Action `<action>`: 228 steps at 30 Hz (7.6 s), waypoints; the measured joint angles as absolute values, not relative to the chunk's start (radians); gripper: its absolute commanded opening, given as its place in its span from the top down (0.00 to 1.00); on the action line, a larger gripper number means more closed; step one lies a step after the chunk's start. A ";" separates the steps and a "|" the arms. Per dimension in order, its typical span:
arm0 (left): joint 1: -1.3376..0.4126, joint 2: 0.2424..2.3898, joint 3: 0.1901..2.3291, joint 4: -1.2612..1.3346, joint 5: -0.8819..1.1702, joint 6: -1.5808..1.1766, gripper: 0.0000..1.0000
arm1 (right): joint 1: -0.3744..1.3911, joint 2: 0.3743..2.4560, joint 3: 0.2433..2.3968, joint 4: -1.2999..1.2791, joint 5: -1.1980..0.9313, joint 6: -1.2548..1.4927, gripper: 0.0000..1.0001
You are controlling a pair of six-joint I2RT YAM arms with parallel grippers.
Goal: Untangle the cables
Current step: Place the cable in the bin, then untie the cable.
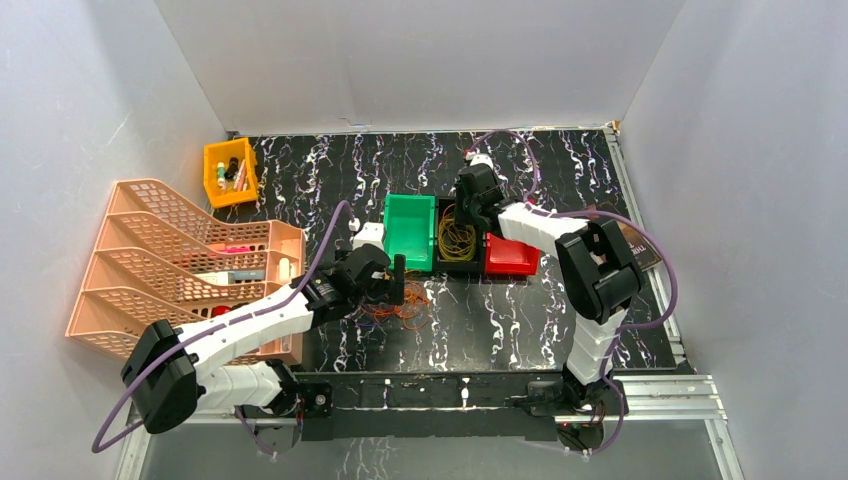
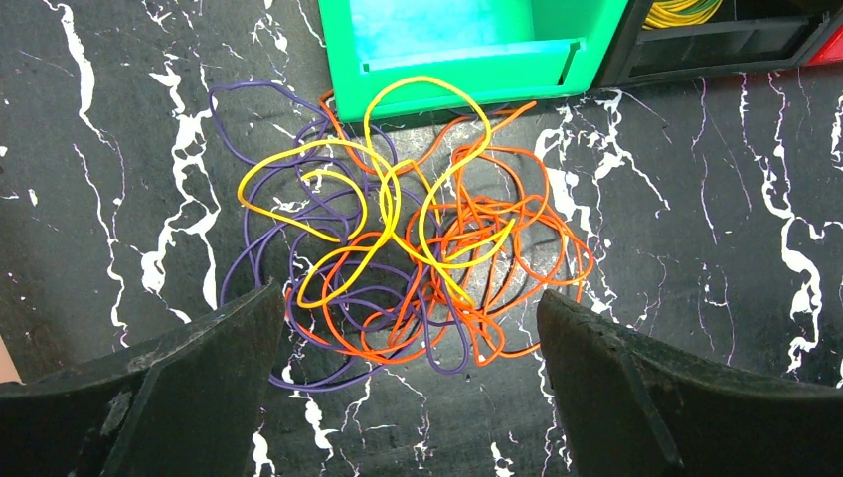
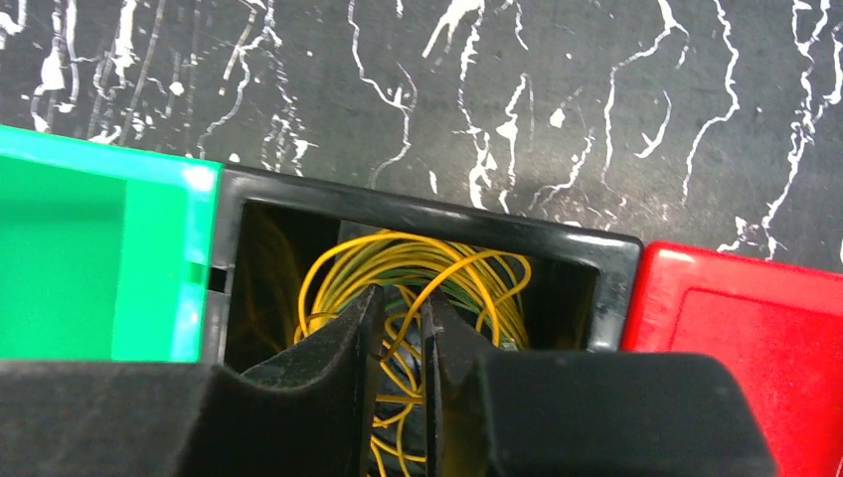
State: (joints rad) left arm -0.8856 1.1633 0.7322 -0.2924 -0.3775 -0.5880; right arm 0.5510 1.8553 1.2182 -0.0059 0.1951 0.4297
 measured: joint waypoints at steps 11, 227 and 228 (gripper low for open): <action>-0.886 1.163 0.732 -0.293 -0.377 -0.589 0.02 | 0.551 1.866 1.193 -0.026 0.213 0.404 0.76; -0.833 1.183 1.902 -0.556 -0.259 -0.036 1.00 | 0.851 1.003 0.201 0.405 -0.130 0.420 0.69; -0.833 1.185 1.913 -0.555 -0.260 -0.030 1.00 | 0.851 0.992 0.199 0.400 -0.127 0.419 0.68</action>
State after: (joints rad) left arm -0.8333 1.1847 1.9129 -0.5549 -0.2596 -0.0296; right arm 0.8513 0.9916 0.1993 0.4000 -0.1272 0.4191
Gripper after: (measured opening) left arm 0.013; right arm 0.306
